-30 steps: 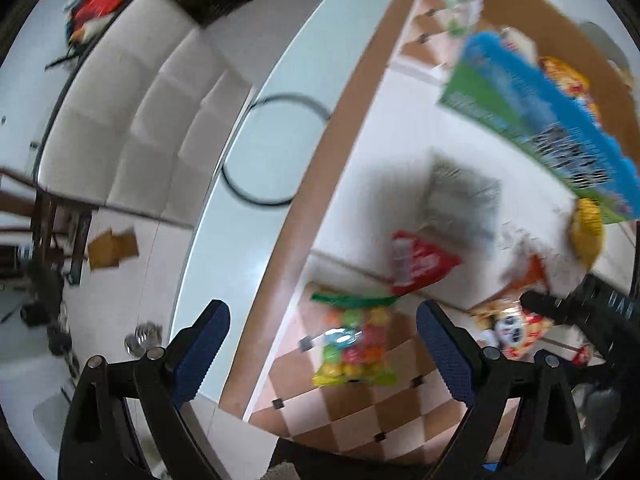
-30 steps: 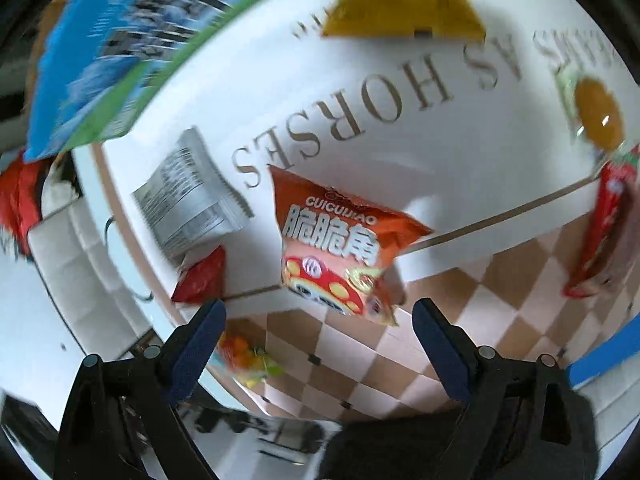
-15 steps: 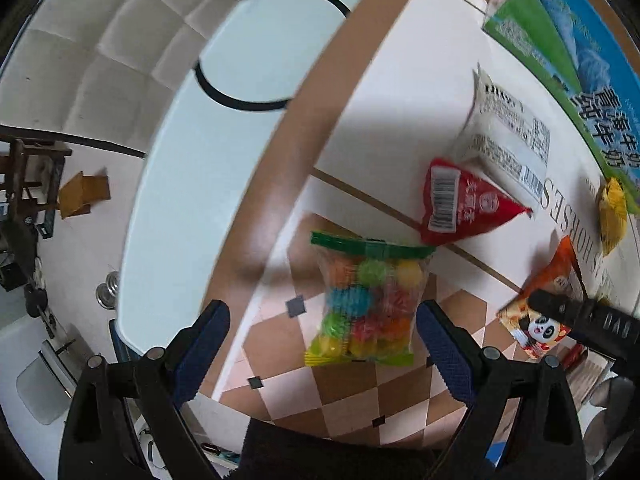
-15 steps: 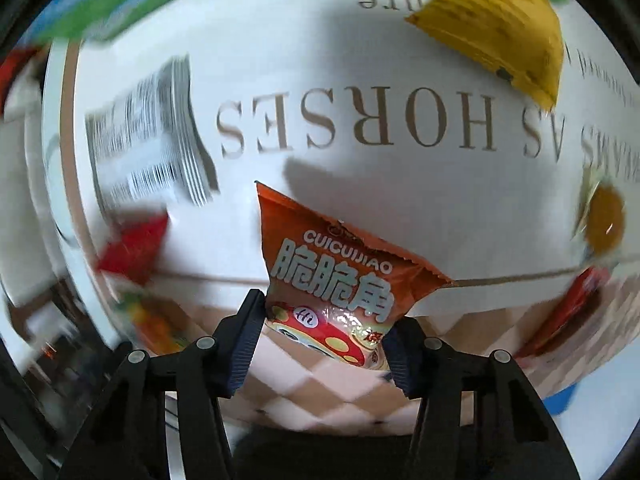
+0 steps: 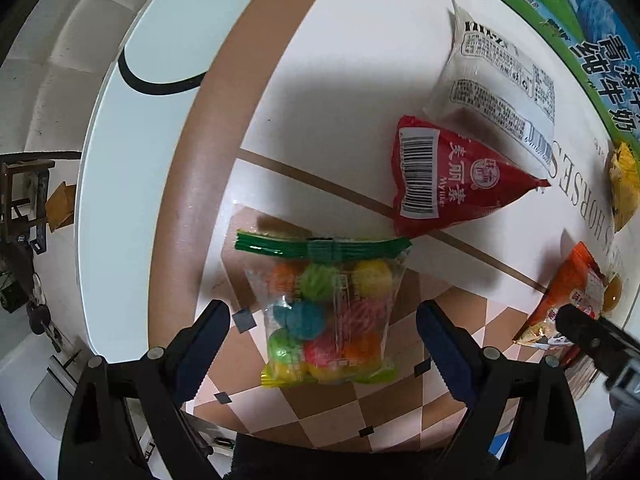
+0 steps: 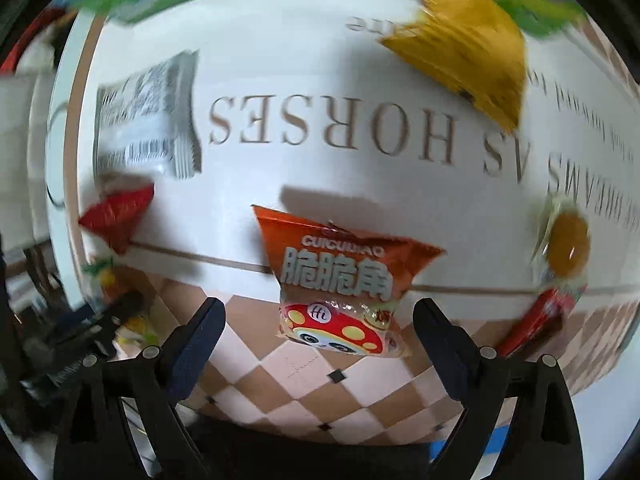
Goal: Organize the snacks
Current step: 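Carry the candy bag and Cuicuijiao bag into the box and release them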
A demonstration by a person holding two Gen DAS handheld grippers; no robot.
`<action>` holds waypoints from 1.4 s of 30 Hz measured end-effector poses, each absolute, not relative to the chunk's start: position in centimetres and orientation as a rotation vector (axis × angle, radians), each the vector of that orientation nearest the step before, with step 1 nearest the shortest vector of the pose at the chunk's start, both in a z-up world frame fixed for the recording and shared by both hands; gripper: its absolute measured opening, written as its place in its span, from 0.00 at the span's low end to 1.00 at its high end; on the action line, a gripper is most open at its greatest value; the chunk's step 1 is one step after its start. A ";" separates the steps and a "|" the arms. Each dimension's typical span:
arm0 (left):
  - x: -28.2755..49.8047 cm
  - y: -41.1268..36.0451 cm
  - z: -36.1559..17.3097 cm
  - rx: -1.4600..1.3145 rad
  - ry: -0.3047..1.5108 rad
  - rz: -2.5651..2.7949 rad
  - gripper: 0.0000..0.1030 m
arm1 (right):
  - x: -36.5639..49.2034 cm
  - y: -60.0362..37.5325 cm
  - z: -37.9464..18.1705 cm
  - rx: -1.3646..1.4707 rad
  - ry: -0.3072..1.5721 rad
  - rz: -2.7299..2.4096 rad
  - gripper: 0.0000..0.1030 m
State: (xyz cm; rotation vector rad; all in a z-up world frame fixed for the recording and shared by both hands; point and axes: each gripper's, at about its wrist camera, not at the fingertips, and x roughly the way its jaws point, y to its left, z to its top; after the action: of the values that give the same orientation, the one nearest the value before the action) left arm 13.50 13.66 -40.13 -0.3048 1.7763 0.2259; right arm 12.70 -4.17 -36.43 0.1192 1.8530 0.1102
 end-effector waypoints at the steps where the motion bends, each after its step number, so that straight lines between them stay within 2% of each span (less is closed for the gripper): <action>1: 13.6 13.7 -40.3 -0.303 1.772 0.227 0.87 | 12.6 -4.4 -36.6 0.150 1.860 0.099 0.94; 2: 13.4 13.7 -40.2 -0.302 1.770 0.228 0.74 | 12.3 -4.7 -36.9 0.191 1.872 0.079 0.94; 4: 13.3 13.5 -40.1 -0.284 1.764 0.249 0.65 | 11.9 -5.1 -37.4 0.236 1.882 0.054 0.94; 6: 13.4 13.4 -39.6 -0.270 1.735 0.246 0.51 | 11.4 -5.7 -38.0 0.256 1.878 0.031 0.93; 7: 13.6 13.2 -39.4 -0.265 1.730 0.247 0.48 | 11.6 -6.0 -38.0 0.258 1.873 0.025 0.90; 9: 13.8 12.6 -39.4 -0.249 1.726 0.251 0.48 | 11.5 -5.8 -38.0 0.246 1.865 0.006 0.82; 11: 13.7 12.4 -39.3 -0.249 1.720 0.256 0.48 | 12.7 -6.6 -38.4 0.248 1.869 -0.008 0.65; 12: 13.6 12.3 -39.3 -0.242 1.715 0.258 0.48 | 12.8 -6.6 -38.6 0.252 1.872 -0.014 0.61; 16: 12.9 11.5 -39.0 -0.240 1.710 0.267 0.48 | 12.9 -7.2 -38.1 0.261 1.855 -0.013 0.56; 22: 12.1 10.2 -37.1 -0.231 1.686 0.245 0.48 | 12.3 -7.3 -37.6 0.229 1.828 0.032 0.51; 28: 12.6 8.9 -32.9 -0.215 1.630 0.170 0.48 | 11.5 -9.4 -34.2 0.232 1.791 0.096 0.51; 33: 14.4 6.7 -27.3 -0.215 1.542 0.074 0.48 | 11.9 -11.0 -29.2 0.247 1.720 0.169 0.51; 42: 23.8 4.3 -17.1 -0.154 1.322 -0.067 0.48 | 19.2 -14.9 -18.0 0.311 1.496 0.195 0.51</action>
State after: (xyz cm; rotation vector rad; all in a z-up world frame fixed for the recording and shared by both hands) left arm 23.75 4.30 -17.07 -0.1538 1.3221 -0.0669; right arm 19.19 -14.86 -18.02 0.3114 1.4960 0.1946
